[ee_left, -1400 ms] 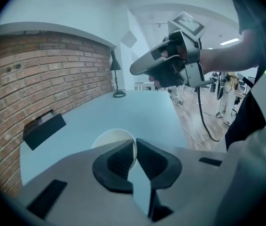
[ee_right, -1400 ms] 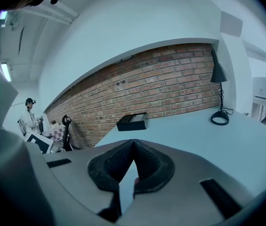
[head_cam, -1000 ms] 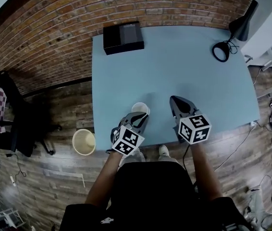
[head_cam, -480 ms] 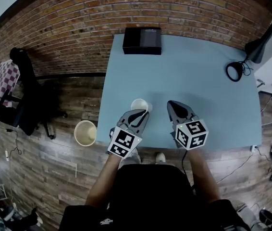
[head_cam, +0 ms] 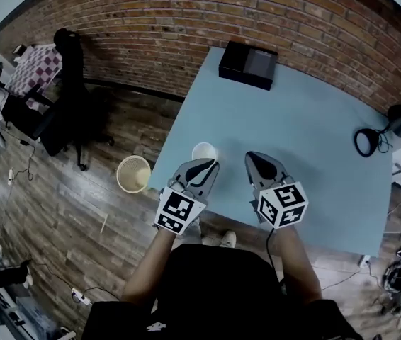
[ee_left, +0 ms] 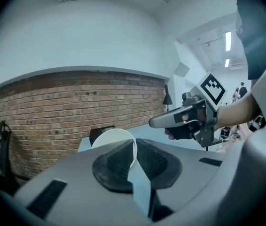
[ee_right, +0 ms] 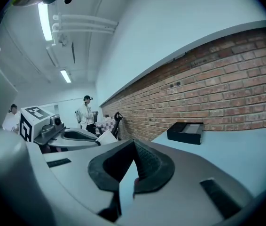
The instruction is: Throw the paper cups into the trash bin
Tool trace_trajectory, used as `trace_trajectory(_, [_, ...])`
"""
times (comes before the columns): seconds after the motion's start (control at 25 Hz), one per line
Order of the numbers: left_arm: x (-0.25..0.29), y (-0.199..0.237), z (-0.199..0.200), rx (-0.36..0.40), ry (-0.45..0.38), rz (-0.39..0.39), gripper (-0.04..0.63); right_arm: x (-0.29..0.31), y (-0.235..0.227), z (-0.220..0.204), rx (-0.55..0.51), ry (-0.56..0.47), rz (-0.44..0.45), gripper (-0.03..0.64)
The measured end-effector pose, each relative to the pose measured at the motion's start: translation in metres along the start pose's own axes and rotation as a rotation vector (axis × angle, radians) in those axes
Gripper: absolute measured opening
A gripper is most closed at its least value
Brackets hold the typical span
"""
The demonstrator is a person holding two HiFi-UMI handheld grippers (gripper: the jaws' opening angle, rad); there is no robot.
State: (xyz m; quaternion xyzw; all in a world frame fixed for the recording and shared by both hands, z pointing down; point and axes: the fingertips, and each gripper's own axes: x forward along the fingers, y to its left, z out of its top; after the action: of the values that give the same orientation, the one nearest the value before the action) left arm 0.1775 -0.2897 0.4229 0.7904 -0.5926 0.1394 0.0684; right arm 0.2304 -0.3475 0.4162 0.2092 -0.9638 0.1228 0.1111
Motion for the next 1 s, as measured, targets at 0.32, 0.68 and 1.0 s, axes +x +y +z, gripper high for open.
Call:
trace_trajectory(0.32, [-0.044, 0.010, 0.006, -0.039, -0.036, 0.167, 0.031, 0.010, 0.043, 0.009, -0.065, 0.000, 0.165, 0.005])
trace_trajectory(0.68, [-0.096, 0.016, 0.011, -0.086, -0.081, 0.348, 0.031, 0.011, 0.090, 0.008, -0.120, 0.007, 0.348, 0.005])
trace_trajectory(1.0, [-0.137, 0.020, 0.008, -0.105, -0.102, 0.439, 0.031, 0.013, 0.132, 0.011, -0.146, 0.005, 0.432, 0.003])
